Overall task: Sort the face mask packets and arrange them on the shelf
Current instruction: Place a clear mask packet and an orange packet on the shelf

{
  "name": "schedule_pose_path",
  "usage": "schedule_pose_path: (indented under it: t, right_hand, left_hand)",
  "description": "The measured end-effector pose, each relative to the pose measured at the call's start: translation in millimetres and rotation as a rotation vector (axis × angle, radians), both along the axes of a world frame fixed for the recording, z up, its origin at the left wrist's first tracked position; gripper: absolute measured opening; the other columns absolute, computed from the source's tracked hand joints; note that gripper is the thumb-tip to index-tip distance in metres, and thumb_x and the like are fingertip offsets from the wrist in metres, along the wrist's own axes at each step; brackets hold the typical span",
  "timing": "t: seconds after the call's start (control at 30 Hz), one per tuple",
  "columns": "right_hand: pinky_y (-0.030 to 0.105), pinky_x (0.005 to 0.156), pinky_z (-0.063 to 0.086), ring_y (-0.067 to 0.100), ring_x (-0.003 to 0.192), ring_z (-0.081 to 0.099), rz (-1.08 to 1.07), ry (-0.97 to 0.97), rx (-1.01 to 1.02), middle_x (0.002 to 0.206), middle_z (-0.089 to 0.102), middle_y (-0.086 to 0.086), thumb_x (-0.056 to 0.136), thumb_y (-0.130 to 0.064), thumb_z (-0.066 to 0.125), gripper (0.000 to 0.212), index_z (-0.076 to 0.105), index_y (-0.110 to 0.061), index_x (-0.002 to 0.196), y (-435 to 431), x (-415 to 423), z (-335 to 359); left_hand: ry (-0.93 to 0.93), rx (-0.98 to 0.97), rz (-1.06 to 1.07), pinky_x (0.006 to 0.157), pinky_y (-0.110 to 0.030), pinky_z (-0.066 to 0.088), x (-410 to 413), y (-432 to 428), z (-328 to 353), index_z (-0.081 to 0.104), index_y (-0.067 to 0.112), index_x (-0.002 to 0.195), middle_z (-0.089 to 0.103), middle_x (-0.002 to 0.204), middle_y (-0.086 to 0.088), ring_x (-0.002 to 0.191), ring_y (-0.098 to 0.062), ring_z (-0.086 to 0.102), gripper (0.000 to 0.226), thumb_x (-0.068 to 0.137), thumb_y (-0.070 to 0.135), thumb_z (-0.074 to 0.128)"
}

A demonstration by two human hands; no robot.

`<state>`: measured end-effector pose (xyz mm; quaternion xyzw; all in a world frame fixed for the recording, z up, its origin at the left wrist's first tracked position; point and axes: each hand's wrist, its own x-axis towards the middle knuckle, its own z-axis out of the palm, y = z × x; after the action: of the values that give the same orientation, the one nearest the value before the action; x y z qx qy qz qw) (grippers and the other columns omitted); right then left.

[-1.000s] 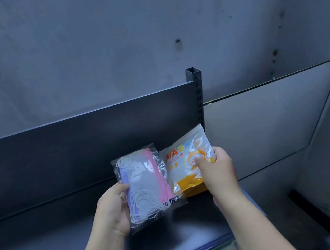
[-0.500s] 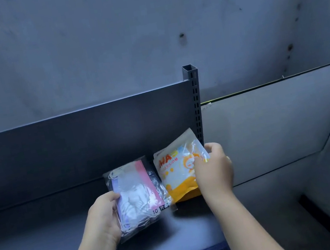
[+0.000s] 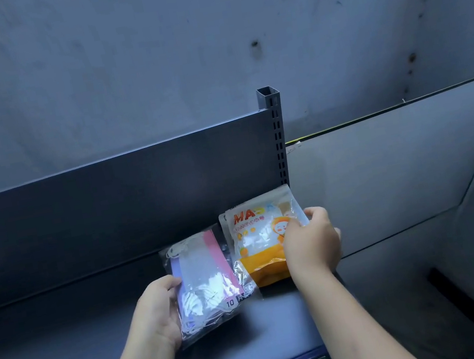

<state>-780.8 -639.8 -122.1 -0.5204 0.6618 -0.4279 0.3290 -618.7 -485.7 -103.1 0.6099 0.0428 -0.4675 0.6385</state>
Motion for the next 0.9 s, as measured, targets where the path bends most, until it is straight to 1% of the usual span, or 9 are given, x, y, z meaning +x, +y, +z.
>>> schedule_pose_path:
  t: [0.07,0.2,0.33,0.4,0.47,0.5,0.63,0.77,0.9]
  right_hand:
    - [0.041,0.086,0.046,0.029,0.109,0.051,0.036,0.105,-0.042,0.107,0.072,0.003,0.095,-0.027,0.057,0.025,0.062,-0.022,0.12,0.1,-0.1,0.4]
    - [0.045,0.088,0.044,0.033,0.117,0.05,0.068,0.313,-0.156,0.126,0.065,0.004,0.093,-0.028,0.064,0.035,0.065,-0.025,0.128,3.0,-1.3,-0.4]
    - [0.058,0.105,0.038,0.037,0.122,0.051,0.131,0.538,-0.3,0.13,0.064,0.008,0.083,-0.023,0.074,0.029,0.074,-0.023,0.111,3.9,3.3,0.2]
    - [0.063,0.113,0.028,0.035,0.132,0.045,0.187,0.661,-0.312,0.138,0.059,0.008,0.084,-0.023,0.07,0.026,0.073,-0.023,0.11,2.7,5.3,7.6]
    - [0.061,0.117,0.024,0.032,0.137,0.04,0.308,0.726,-0.304,0.143,0.054,0.006,0.089,-0.027,0.061,0.028,0.07,-0.023,0.115,1.0,6.7,17.1]
    - [0.059,0.117,0.025,0.031,0.136,0.04,0.385,0.746,-0.293,0.142,0.053,0.005,0.091,-0.029,0.057,0.029,0.068,-0.023,0.117,0.7,7.5,20.9]
    - [0.055,0.114,0.031,0.028,0.126,0.049,0.611,0.806,-0.18,0.133,0.056,0.002,0.095,-0.035,0.049,0.035,0.062,-0.026,0.127,5.6,8.8,24.4]
    - [0.054,0.111,0.036,0.028,0.119,0.053,0.604,0.788,-0.217,0.126,0.058,0.002,0.095,-0.034,0.049,0.03,0.06,-0.023,0.12,9.8,6.8,22.0]
    - [0.055,0.112,0.037,0.031,0.111,0.056,0.54,0.736,-0.352,0.11,0.063,0.004,0.088,-0.027,0.059,0.018,0.063,-0.017,0.103,12.0,13.2,21.3]
  left_hand:
    - [-0.003,-0.005,0.007,0.039,-0.043,0.057,-0.2,1.2,1.3,0.066,-0.009,0.114,0.07,0.093,-0.026,0.064,-0.038,0.071,0.033,0.101,0.01,0.042]
    - [-0.012,-0.007,0.023,0.039,-0.043,0.057,-0.1,2.2,2.1,0.064,-0.01,0.121,0.07,0.095,-0.026,0.071,-0.038,0.069,0.036,0.101,0.01,0.042]
    - [-0.023,-0.004,0.031,0.04,-0.043,0.058,-0.7,2.0,2.0,0.062,-0.011,0.126,0.07,0.096,-0.026,0.078,-0.04,0.067,0.039,0.101,0.01,0.041]
    - [-0.032,-0.008,0.035,0.04,-0.043,0.058,-1.0,2.5,2.6,0.062,-0.012,0.125,0.072,0.091,-0.025,0.071,-0.038,0.07,0.038,0.101,0.01,0.042]
    - [-0.041,-0.009,0.043,0.039,-0.042,0.057,-1.0,2.8,3.1,0.063,-0.012,0.124,0.073,0.084,-0.024,0.058,-0.036,0.071,0.037,0.101,0.009,0.042]
    - [-0.044,-0.009,0.048,0.04,-0.042,0.057,-1.0,3.1,3.6,0.063,-0.012,0.125,0.073,0.085,-0.024,0.059,-0.036,0.071,0.038,0.101,0.009,0.043]
    - [-0.046,-0.009,0.054,0.043,-0.045,0.059,2.0,6.6,2.9,0.061,-0.014,0.129,0.071,0.103,-0.029,0.08,-0.04,0.069,0.041,0.099,0.009,0.043]
    - [-0.04,-0.01,0.066,0.045,-0.046,0.06,6.7,12.7,0.8,0.063,-0.013,0.124,0.073,0.107,-0.031,0.08,-0.041,0.07,0.039,0.099,0.009,0.044]
    - [-0.035,-0.018,0.089,0.059,-0.049,0.062,13.2,18.8,-5.3,0.064,-0.013,0.126,0.069,0.123,-0.035,0.089,-0.045,0.071,0.041,0.096,0.009,0.047]
